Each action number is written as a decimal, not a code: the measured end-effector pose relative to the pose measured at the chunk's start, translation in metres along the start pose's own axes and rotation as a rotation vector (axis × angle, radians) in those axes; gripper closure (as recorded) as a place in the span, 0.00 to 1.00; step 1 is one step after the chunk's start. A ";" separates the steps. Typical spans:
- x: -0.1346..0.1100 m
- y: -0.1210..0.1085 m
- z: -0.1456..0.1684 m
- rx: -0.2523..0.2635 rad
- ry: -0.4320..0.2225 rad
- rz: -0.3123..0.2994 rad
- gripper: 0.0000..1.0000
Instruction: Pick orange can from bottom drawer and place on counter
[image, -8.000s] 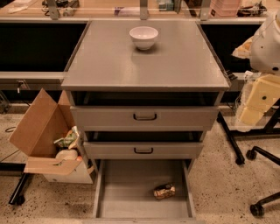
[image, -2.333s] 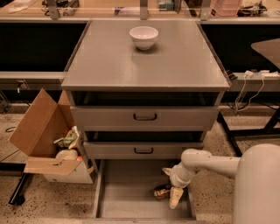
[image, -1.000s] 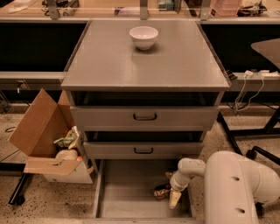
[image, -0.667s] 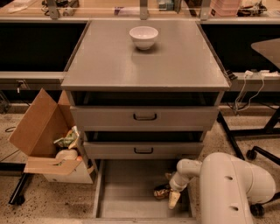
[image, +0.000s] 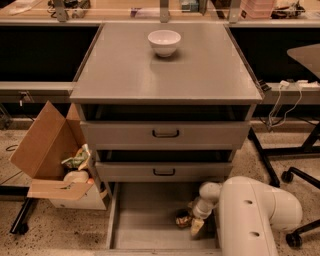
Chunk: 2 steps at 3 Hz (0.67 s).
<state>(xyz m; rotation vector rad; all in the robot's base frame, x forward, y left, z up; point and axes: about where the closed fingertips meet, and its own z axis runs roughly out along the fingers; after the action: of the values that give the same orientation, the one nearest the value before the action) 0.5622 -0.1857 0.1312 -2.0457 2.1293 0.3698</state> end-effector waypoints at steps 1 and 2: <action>0.001 -0.001 0.009 -0.018 0.007 -0.003 0.42; 0.000 -0.001 0.012 -0.024 0.000 -0.005 0.66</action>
Offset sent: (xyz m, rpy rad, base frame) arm 0.0063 0.0022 -0.0104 0.0087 0.0177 0.0125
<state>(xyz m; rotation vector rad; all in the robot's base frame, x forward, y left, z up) 0.5631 -0.1826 0.1195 -2.0630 2.1299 0.3967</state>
